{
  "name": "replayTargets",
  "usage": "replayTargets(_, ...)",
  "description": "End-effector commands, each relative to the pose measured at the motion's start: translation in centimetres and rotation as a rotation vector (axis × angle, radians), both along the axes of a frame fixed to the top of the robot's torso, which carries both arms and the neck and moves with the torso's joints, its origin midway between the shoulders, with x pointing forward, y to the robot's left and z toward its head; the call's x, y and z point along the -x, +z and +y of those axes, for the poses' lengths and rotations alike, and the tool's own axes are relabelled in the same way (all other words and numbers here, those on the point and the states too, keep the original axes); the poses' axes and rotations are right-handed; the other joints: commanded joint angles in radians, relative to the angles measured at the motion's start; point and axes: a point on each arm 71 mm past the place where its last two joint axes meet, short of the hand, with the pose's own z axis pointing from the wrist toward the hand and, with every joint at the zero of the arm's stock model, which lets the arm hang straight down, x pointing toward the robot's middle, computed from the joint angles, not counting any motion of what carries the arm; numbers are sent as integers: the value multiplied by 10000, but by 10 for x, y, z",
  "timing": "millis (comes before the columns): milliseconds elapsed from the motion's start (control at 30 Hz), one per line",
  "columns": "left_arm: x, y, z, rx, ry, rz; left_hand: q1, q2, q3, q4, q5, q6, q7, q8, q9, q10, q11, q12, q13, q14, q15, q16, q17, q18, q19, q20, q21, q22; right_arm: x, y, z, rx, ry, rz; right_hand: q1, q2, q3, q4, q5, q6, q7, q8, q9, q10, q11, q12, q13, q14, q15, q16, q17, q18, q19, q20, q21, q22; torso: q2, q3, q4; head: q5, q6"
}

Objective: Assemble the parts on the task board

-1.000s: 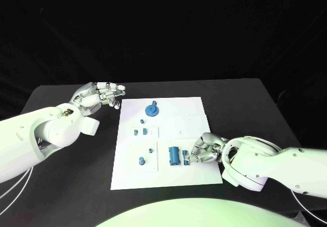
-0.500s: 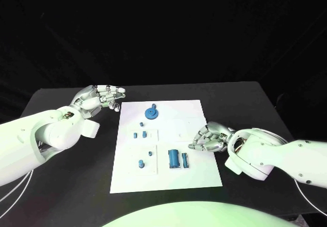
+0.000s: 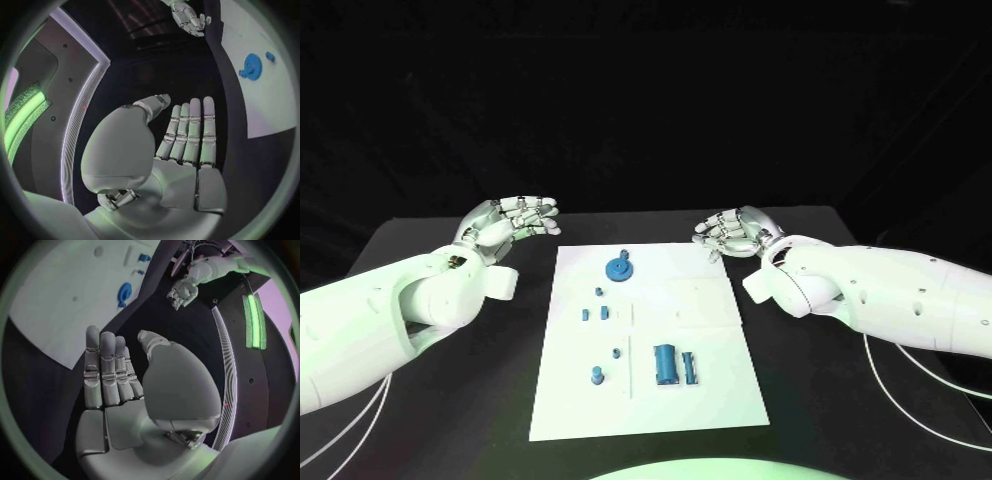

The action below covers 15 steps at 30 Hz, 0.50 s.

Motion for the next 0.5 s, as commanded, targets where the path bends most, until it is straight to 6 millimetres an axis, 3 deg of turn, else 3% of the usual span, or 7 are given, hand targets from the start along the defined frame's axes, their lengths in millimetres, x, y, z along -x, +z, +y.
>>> replayTargets(33, -9, 1, 4, 406, 1147, -587, 4, -172, -16, 136, -54, -147, -132, -13, -132, 174, 131, -665, -117, -211, 233, -1299, -462, 86, -200, 321, -1263, -851, -14, -2, 0, -1631, -261, -454, 120, -17, 245, -21, -188, 78, 85, -118, -189, 23, 283, -845, -1341, -454, 220, -1251, -715, 115, -310, 242, -845, -1058, -151, 22, 18, 89, 346)
replayTargets(167, -18, -2, 1, 409, 1448, -702, 116, -176, -178, 270, -76, -174, -264, -229, -424, 359, 372, -2044, -119, -373, 528, -3257, -1002, -31, -312, 487, -3018, -2133, -24, -7, 5, -1912, -282, -510, 196, -34, 459, -92, -575, 202, 133, -415, -548, 211, 396, -1612, -3150, -448, 444, -2817, -1652, 139, -646, 496, -913, -2904, -166, 58, 45, 168, 518)
replayTargets(200, -14, -4, -2, 87, 708, -248, -3980, 1886, -5423, -788, -2707, -8019, -2029, -3230, -3014, -8559, -1686, -4806, -738, -7540, -1290, -7750, -2260, -1692, -6884, -2416, -5468, -4502, -21, -7, 3, -778, -462, -241, -3990, 2241, -3753, -2853, -2824, -8283, -1783, -3033, -4466, -2886, -987, -3333, -7034, -3523, -473, -6456, -6725, -1703, -3661, -1523, -1529, -8672, -108, 17, 17, 107, 357)
replayTargets(267, -13, -5, -3, 81, 733, -247, -4384, 1886, -5423, -788, -2707, -8019, -2029, -3230, -3014, -8559, -1686, -4806, -738, -7540, -1290, -7750, -2260, -1692, -6884, -2416, -5468, -4502, -21, -7, 4, -854, -474, -265, -4349, 2241, -3753, -2853, -2824, -8283, -1783, -3033, -4466, -10078, -987, -3333, -7034, -10708, -473, -6456, -6725, -1703, -10889, -1523, -1529, -8672, -126, 25, 1, 135, 387)
replayTargets(433, -7, -7, -9, 19, 976, -236, -6101, 1886, -5423, -788, -2707, -8019, -2029, -3230, -3014, -8559, -1686, -4806, -738, -7540, -1290, -7750, -2260, -1692, -6884, -2416, -5468, -4502, -13, -3, 18, -1570, -604, -487, -6148, 2241, -3753, -2853, -2824, -8283, -1783, -3033, -4466, -10078, -987, -3333, -7034, -10708, -473, -6456, -6725, -1703, -10889, -1523, -1529, -8672, -298, 105, -146, 407, 677)
replayTargets(467, -5, -7, -11, 1, 1047, -232, -13351, 1886, -5423, -788, -2707, -8019, -2029, -3230, -3014, -8559, -1686, -4806, -738, -7540, -1290, -7750, -2260, -1692, -6884, -2416, -5468, -4502, -11, -2, 21, -1772, -647, -545, -6442, 2241, -3753, -2853, -2824, -8283, -1783, -3033, -4466, -10078, -987, -3333, -7034, -10708, -473, -6456, -6725, -1703, -10889, -1523, -1529, -8672, -347, 128, -189, 485, 761)
replayTargets(500, -2, -8, -13, -20, 1125, -229, -13351, 1886, -5423, -788, -2707, -8019, -2029, -3230, -3014, -8559, -1686, -4806, -738, -7540, -1290, -7750, -2260, -1692, -6884, -2416, -5468, -4502, -8, -1, 25, -1991, -698, -605, -13618, 2241, -3753, -2853, -2824, -8283, -1783, -3033, -4466, -10078, -987, -3333, -7034, -10708, -473, -6456, -6725, -1703, -10889, -1523, -1529, -8672, -402, 154, -236, 572, 853)
